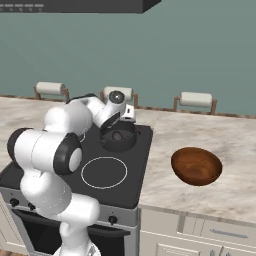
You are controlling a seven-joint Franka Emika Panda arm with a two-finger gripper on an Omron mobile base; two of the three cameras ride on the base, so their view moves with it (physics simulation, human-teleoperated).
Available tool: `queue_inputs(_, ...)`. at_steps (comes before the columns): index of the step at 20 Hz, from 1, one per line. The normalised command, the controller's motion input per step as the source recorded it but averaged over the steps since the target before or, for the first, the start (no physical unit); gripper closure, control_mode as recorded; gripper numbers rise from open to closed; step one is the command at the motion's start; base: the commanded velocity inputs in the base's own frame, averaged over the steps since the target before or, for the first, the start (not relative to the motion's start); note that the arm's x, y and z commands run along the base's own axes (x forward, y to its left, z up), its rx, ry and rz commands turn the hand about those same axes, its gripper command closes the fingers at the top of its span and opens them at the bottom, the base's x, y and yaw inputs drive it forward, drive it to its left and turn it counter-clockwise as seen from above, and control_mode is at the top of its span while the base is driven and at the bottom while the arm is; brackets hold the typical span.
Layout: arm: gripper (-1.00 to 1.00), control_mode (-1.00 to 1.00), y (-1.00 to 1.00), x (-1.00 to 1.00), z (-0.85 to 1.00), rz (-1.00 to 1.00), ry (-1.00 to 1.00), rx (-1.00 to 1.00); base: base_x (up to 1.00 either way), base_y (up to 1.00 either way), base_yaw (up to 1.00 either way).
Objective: Open the cabinet and move the ladle to the pot. Then close the cabinet.
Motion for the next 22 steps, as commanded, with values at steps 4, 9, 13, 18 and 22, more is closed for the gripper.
queue_inputs(4,-1.0,-1.0,0.0,-0.39,0.41,-0.13,-0.12,0.0,0.0,0.0,0.0)
queue_inputs(9,-1.0,-1.0,0.0,-0.28,0.56,-0.14,-0.07,0.0,0.0,0.0,0.0)
queue_inputs(13,-1.0,-1.0,0.0,-0.36,0.57,-0.1,-0.01,0.0,0.0,0.0,0.0)
queue_inputs(18,-1.0,-1.0,0.0,-0.47,0.49,-0.07,-0.01,0.0,0.0,0.0,0.0)
queue_inputs(22,-1.0,-1.0,-0.05,-0.67,0.23,-0.01,-0.02,0.0,0.0,0.0,0.0)
